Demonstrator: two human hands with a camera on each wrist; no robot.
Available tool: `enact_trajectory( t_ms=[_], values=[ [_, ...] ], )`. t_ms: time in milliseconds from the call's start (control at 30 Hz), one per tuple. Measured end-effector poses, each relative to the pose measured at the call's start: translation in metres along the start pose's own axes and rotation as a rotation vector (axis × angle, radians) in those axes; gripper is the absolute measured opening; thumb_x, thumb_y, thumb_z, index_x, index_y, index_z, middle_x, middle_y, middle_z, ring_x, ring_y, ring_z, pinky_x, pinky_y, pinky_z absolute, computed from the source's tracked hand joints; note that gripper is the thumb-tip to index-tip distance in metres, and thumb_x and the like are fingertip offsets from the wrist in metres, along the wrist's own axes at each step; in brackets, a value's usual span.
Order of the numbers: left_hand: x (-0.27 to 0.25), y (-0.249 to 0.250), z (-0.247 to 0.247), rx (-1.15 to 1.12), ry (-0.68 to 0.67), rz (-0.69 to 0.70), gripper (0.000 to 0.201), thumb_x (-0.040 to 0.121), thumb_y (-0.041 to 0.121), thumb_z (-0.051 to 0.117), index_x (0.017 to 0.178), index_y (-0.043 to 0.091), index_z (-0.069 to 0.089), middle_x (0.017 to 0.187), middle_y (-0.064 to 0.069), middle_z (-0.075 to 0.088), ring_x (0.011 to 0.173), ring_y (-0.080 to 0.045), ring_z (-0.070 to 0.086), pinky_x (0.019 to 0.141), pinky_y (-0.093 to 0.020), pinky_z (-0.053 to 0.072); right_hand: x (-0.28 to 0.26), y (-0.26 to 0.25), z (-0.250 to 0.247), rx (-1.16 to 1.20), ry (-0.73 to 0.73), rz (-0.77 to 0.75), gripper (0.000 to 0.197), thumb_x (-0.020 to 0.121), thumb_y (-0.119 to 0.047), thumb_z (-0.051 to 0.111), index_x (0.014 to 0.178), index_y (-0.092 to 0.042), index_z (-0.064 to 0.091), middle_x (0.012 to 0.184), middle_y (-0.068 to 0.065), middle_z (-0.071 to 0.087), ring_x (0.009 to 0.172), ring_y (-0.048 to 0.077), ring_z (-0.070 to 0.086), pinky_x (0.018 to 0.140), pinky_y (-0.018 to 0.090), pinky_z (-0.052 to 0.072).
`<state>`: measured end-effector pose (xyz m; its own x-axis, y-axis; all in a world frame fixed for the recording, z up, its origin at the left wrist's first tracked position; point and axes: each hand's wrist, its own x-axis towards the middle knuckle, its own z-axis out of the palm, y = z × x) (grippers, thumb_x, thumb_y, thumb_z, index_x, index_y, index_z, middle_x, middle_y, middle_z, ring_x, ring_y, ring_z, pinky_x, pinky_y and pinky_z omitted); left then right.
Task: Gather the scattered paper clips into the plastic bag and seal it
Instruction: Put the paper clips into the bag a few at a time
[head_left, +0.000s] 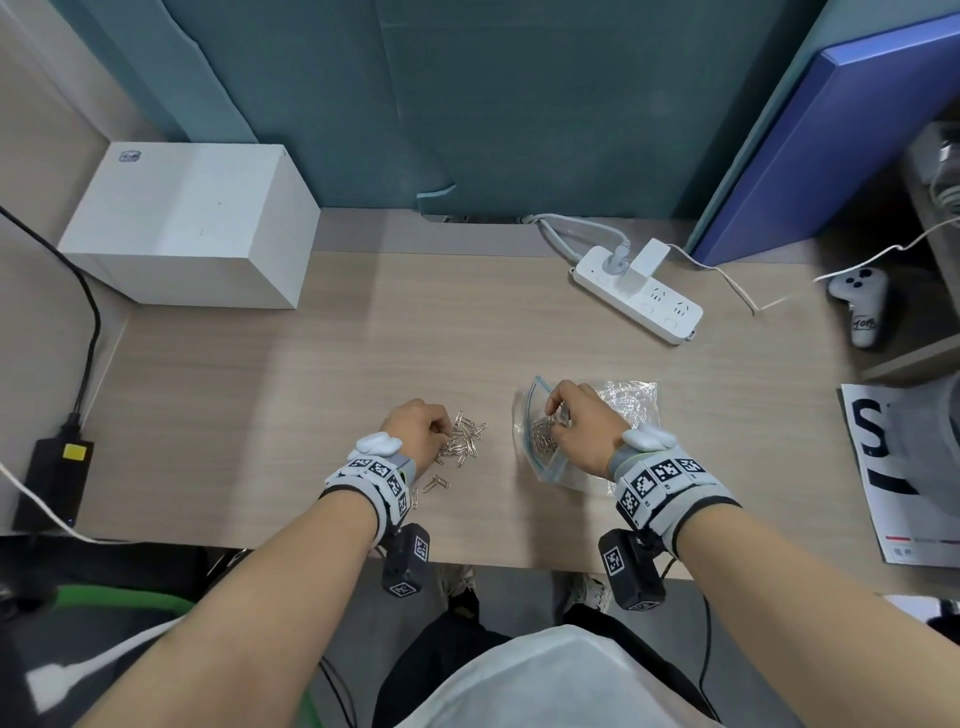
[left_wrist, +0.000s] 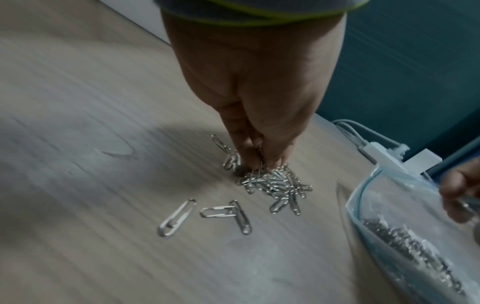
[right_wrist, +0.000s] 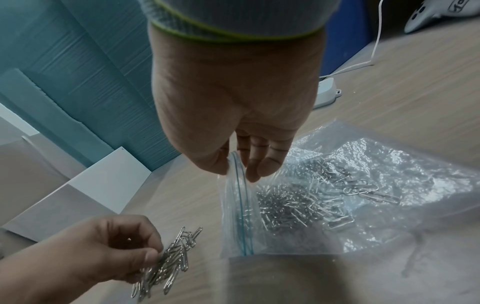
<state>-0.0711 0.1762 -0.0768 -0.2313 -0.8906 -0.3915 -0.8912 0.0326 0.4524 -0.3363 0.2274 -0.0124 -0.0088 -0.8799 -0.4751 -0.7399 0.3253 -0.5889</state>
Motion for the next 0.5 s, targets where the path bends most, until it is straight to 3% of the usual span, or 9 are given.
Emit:
enact_trajectory(
  t_ms=[67,167,300,367,433,500],
  values=[
    [0.0,0.013,-0.002,-0.121,0.036,-0.032,0.015,0.08,0.011,0.074,0.076,0.025,0.072,0.082,0.007,0.065,0.075,-0.014,0.064,0.07,-0.025,0.05,0.0,0.0,0.001,0.006,0.001,0.0,0.017,0.091,-0.014,0.058,0.104,-0.025,0.055,0.107,-0.001,0.051,0.085,0.022,0.058,0.063,0.028,0.037],
    [-0.001,0.049,0.003,-0.391,0.018,-0.052,0.014,0.08,0.011,0.077,0.077,0.024,0.074,0.076,0.006,0.074,0.068,-0.009,0.068,0.064,-0.023,0.056,-0.001,-0.002,0.001,0.015,0.005,-0.002,0.019,0.09,-0.013,0.058,0.105,-0.024,0.055,0.107,0.0,0.052,0.086,0.023,0.057,0.067,0.032,0.037],
    [0.001,0.088,0.015,-0.604,-0.28,0.101,0.015,0.089,0.013,0.073,0.097,0.025,0.077,0.095,-0.003,0.077,0.081,-0.011,0.069,0.084,-0.027,0.058,-0.003,0.0,0.001,0.013,0.004,0.002,0.018,0.091,-0.016,0.06,0.106,-0.025,0.055,0.108,0.0,0.052,0.09,0.024,0.058,0.074,0.034,0.041],
    [0.005,0.087,0.018,-0.556,-0.265,0.124,0.016,0.09,0.015,0.071,0.096,0.029,0.077,0.095,0.001,0.077,0.087,-0.014,0.07,0.088,-0.031,0.058,-0.004,0.001,0.0,0.008,0.006,0.001,0.019,0.09,-0.015,0.06,0.106,-0.025,0.055,0.108,0.0,0.051,0.091,0.024,0.057,0.077,0.035,0.042],
    [0.007,0.072,0.017,-0.388,-0.105,0.123,0.015,0.086,0.018,0.073,0.093,0.032,0.075,0.097,0.008,0.073,0.093,-0.013,0.068,0.09,-0.03,0.053,-0.005,0.002,-0.002,0.009,0.007,0.001,0.022,0.089,-0.012,0.059,0.105,-0.026,0.055,0.107,-0.001,0.05,0.091,0.024,0.057,0.08,0.036,0.044],
    [0.008,0.05,0.015,-0.135,-0.013,0.172,0.022,0.083,0.02,0.075,0.102,0.031,0.074,0.112,0.004,0.067,0.107,-0.017,0.06,0.096,-0.031,0.048,-0.006,0.003,-0.003,0.014,0.005,0.011,0.023,0.088,-0.01,0.057,0.105,-0.026,0.055,0.106,-0.002,0.049,0.091,0.024,0.057,0.081,0.036,0.046]
  ],
)
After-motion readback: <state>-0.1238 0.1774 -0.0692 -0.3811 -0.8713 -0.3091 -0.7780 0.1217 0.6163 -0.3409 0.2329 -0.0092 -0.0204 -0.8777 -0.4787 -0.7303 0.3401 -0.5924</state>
